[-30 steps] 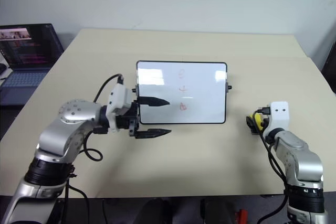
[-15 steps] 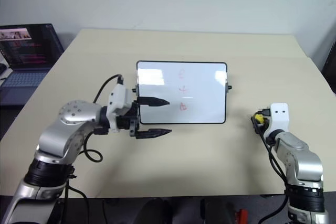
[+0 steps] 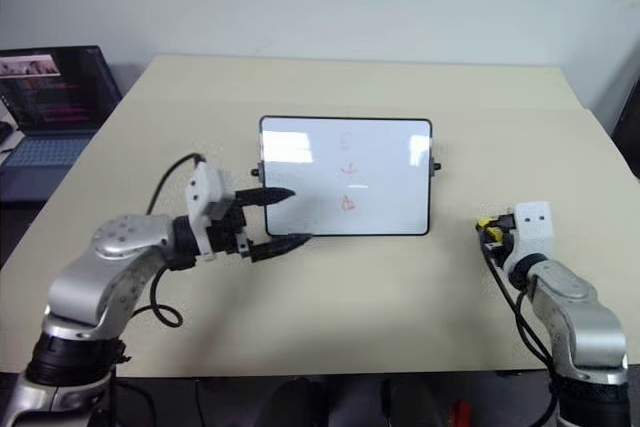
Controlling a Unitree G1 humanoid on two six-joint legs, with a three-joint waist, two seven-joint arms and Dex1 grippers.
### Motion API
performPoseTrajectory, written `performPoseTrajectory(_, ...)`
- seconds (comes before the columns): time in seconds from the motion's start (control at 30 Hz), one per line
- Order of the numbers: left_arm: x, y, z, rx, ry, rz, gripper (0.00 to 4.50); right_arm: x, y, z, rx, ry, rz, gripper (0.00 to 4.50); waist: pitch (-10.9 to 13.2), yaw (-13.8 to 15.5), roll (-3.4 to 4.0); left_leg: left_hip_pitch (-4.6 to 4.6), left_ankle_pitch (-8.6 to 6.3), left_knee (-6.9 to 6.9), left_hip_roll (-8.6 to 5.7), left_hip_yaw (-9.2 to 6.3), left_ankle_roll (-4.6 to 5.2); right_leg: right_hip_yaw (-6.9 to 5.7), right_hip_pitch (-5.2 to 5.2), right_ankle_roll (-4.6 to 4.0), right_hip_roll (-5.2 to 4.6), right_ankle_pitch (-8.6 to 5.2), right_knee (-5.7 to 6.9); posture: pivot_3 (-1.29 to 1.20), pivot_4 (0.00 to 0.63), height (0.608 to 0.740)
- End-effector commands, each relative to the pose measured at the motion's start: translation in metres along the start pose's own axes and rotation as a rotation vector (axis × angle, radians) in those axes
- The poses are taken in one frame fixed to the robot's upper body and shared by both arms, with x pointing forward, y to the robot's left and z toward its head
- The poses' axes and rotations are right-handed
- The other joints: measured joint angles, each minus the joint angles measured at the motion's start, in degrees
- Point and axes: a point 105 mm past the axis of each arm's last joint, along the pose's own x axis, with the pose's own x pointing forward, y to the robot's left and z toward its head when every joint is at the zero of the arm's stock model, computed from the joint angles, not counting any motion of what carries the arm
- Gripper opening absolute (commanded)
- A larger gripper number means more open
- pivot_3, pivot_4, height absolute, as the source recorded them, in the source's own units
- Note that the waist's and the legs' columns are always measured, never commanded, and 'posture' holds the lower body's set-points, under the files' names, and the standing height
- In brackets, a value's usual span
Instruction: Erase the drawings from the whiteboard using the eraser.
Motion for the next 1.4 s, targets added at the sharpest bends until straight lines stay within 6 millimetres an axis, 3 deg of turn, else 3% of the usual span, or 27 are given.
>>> performPoseTrajectory(0.03,-0.007,0.010,0.008,0.038,0.010,0.080,4.50,0.005,0.045,0.048,-0.131,-0.154,0.157,1.25,0.0,-0.2,0.00,0.03,0.00,0.01,0.00,0.00,0.00,0.00,0.00,0.00,0.01,0.00,0.06,0.00,0.150,0.740)
performPoseTrajectory(0.23,-0.010,0.022,0.001,0.016,0.070,0.148,4.50,0.030,0.094,0.105,-0.185,-0.322,0.283,1.25,0.0,0.0,-0.04,0.08,0.03,0.05,-0.01,-0.10,0.00,-0.07,-0.07,-0.01,0.12,0.00,0.37,0.00,0.150,0.740)
performPoseTrajectory(0.37,-0.012,0.029,0.004,0.031,0.061,0.192,4.50,0.051,0.119,0.127,-0.278,-0.375,0.327,1.25,0.0,0.2,-0.04,0.02,0.03,0.06,-0.03,-0.08,0.00,-0.07,-0.09,-0.03,0.05,0.00,0.29,0.00,0.150,0.740)
performPoseTrajectory(0.47,-0.011,0.038,0.006,0.033,0.048,0.254,4.50,0.067,0.125,0.138,-0.355,-0.396,0.320,1.25,0.0,0.3,-0.04,-0.02,0.03,0.07,-0.08,-0.03,0.00,-0.07,-0.10,-0.04,-0.09,0.00,0.25,0.00,0.150,0.740)
performPoseTrajectory(0.73,-0.008,0.036,0.012,0.061,0.027,0.243,4.50,0.098,0.126,0.146,-0.495,-0.382,0.313,1.25,0.0,0.2,-0.03,-0.04,0.03,0.05,-0.05,-0.01,0.00,-0.07,-0.13,-0.05,-0.13,0.01,0.21,0.00,0.150,0.740)
performPoseTrajectory(1.03,-0.007,0.035,0.013,0.055,0.018,0.239,4.50,0.116,0.137,0.160,-0.500,-0.389,0.327,1.25,0.0,0.0,-0.03,-0.03,0.03,0.04,-0.02,0.00,0.00,-0.07,-0.16,-0.06,-0.13,0.01,0.26,0.00,0.150,0.740)
performPoseTrajectory(1.4,-0.009,0.040,0.015,0.064,0.013,0.264,4.50,0.129,0.139,0.114,-0.549,-0.215,0.417,1.25,0.0,0.0,-0.04,0.09,0.04,0.07,-0.06,0.01,0.00,-0.07,-0.12,-0.06,-0.19,0.01,0.51,0.00,0.150,0.740)
